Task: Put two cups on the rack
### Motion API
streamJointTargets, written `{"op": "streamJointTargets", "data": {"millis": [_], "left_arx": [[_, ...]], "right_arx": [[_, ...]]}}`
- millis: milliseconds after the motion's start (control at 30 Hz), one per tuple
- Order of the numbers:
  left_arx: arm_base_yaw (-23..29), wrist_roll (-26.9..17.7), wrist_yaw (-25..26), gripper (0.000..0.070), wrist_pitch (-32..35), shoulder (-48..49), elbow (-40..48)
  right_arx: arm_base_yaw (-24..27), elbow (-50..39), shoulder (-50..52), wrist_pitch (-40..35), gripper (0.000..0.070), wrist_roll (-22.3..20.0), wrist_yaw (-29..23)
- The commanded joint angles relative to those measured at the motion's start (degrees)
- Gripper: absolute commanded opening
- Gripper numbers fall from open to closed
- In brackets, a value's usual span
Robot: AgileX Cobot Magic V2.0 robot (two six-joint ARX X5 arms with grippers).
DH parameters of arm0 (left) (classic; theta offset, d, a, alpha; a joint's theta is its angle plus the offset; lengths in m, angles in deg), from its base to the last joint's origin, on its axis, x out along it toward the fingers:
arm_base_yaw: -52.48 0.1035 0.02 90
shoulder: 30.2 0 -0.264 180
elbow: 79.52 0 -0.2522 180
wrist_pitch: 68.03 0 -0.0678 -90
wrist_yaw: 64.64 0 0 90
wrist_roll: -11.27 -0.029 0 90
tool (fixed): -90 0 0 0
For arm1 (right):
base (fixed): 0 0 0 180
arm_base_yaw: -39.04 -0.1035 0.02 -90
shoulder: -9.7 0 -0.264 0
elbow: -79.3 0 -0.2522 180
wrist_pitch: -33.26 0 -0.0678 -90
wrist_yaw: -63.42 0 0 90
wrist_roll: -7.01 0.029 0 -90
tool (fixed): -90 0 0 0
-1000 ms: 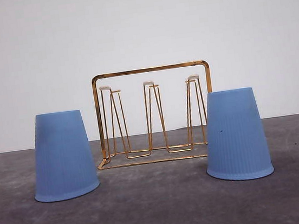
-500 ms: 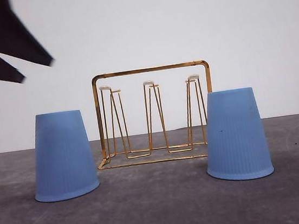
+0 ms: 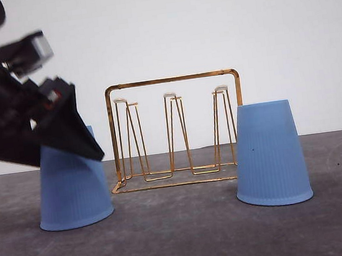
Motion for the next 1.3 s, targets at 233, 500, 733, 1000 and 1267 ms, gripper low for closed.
{"op": "streamJointTargets", "data": {"millis": [233,500,733,1000,1267], "left_arx": [[-0.3,2.1,0.0,0.0348,0.2,-0.8,-1.0],[-0.3,5.9,0.0,0.0348,-9.0,4.0,-6.4],[-0.3,8.5,-0.5,0.0348,-20.5,5.2,-16.3],[-0.3,11.8,-6.2,0.0351,-19.6,5.1,-23.6],[-0.4,12.7,-7.7,0.0353,-10.1,4.2,-24.4]], "right_arx": [[-0.3,0.4,-0.1,-0.6,0.0522,-0.4,0.0],[-0.3,0.4,-0.1,-0.5,0.0522,-0.4,0.0],[-0.3,0.4,-0.1,-0.5,0.0522,-0.4,0.0],[-0.3,0.4,-0.2,-0.6,0.0522,-0.4,0.0],[-0.3,0.4,-0.2,-0.6,0.0521,-0.4,-0.1]]}}
